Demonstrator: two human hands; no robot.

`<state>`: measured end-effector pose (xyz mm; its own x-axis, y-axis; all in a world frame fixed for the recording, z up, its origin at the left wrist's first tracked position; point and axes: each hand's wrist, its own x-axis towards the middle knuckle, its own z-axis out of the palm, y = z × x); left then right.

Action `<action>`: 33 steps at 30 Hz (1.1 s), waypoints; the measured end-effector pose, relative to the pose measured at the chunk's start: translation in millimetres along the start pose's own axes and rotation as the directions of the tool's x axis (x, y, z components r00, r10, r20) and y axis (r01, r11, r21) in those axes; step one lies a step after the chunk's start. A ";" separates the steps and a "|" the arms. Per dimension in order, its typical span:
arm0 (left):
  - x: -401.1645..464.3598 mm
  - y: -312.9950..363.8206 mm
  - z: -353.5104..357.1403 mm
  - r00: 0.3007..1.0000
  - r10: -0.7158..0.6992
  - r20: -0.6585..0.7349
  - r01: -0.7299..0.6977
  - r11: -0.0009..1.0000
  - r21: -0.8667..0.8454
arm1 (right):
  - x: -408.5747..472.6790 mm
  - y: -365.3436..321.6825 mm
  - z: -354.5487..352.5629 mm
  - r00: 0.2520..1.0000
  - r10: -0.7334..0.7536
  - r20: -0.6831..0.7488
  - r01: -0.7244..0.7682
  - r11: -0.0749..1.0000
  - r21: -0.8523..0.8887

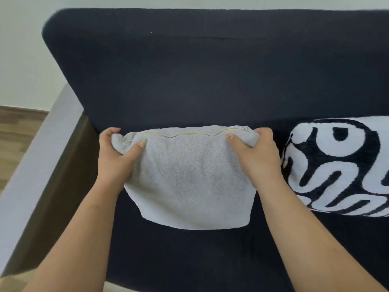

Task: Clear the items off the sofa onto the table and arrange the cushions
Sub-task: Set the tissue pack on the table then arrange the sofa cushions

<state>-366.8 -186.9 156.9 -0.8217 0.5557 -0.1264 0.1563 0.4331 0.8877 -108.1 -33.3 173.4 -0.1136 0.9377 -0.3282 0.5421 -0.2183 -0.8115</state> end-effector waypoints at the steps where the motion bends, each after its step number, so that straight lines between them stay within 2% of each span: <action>1: 11.5 -0.7 -5.9 1.000 0.003 -0.011 -0.003 1.000 0.000 | 3.2 -6.5 11.2 1.000 0.001 0.001 -0.001 1.000 0.007; 7: 79.4 -5.2 -14.6 0.999 0.044 -0.031 -0.043 0.997 0.057 | 37.0 -32.1 66.5 0.997 -0.005 -0.079 0.014 0.993 0.114; 9: 98.3 -10.7 -5.4 0.999 0.044 0.007 -0.044 0.988 0.145 | 51.6 -31.0 75.9 0.993 -0.042 -0.106 0.055 0.991 0.118; 12: 117.5 -24.7 20.1 0.990 -0.073 0.119 0.034 0.952 0.304 | 68.9 -24.5 81.8 0.995 -0.080 -0.052 0.084 0.993 0.082; 14: 116.8 -29.5 33.8 0.994 -0.089 0.061 0.056 0.908 0.415 | 73.6 -20.7 80.8 0.996 -0.087 -0.025 0.089 0.992 0.084; 15: 111.2 -27.8 37.8 1.000 -0.008 -0.011 0.012 0.879 0.477 | 73.6 -19.6 79.9 0.995 -0.095 -0.023 0.096 0.993 0.074; 16: 102.8 -23.8 41.8 0.986 0.151 -0.069 -0.091 0.840 0.535 | 71.4 -19.1 78.4 0.992 -0.119 -0.034 0.120 0.992 0.049; 17: 90.7 -17.9 47.8 0.943 0.326 -0.071 -0.231 0.791 0.567 | 66.6 -17.9 75.8 0.985 -0.161 -0.066 0.162 0.987 0.011; 18: 76.4 -9.6 57.6 0.890 0.456 -0.017 -0.370 0.742 0.559 | 61.7 -16.1 70.7 0.969 -0.214 -0.121 0.213 0.977 -0.025; 19: 58.9 -0.6 68.4 0.851 0.520 0.080 -0.479 0.704 0.523 | 56.3 -13.0 65.7 0.946 -0.267 -0.182 0.260 0.964 -0.061; 22: 9.7 10.3 109.0 0.750 0.559 0.353 -0.661 0.654 0.369 | 42.9 4.7 45.5 0.891 -0.345 -0.296 0.323 0.938 -0.121; 24: -15.8 14.4 135.3 0.730 0.491 0.475 -0.645 0.725 0.242 | 39.3 19.3 28.5 0.905 -0.327 -0.271 0.307 0.945 -0.112; 27: -58.0 29.7 171.5 0.736 0.281 0.616 -0.425 0.900 0.097 | 31.3 41.8 -14.4 0.937 -0.281 -0.207 0.264 0.959 -0.107; 29: -89.1 47.6 196.5 0.720 0.187 0.669 -0.319 0.944 0.079 | 20.2 55.4 -56.1 0.932 -0.299 -0.205 0.284 0.954 -0.099; 31: -110.1 56.9 219.2 0.716 0.104 0.690 -0.243 0.964 0.106 | 12.6 67.3 -95.2 0.898 -0.340 -0.280 0.326 0.940 -0.096; 33: -126.2 59.9 245.8 0.697 0.002 0.717 -0.169 0.972 0.161 | 14.8 89.6 -144.2 0.831 -0.318 -0.456 0.327 0.943 -0.062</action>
<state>-119.1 -56.7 117.2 -0.1789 0.8971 -0.4041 0.3791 0.4418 0.8131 58.9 0.0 165.5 0.1128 0.9720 0.2061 0.5253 0.1178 -0.8427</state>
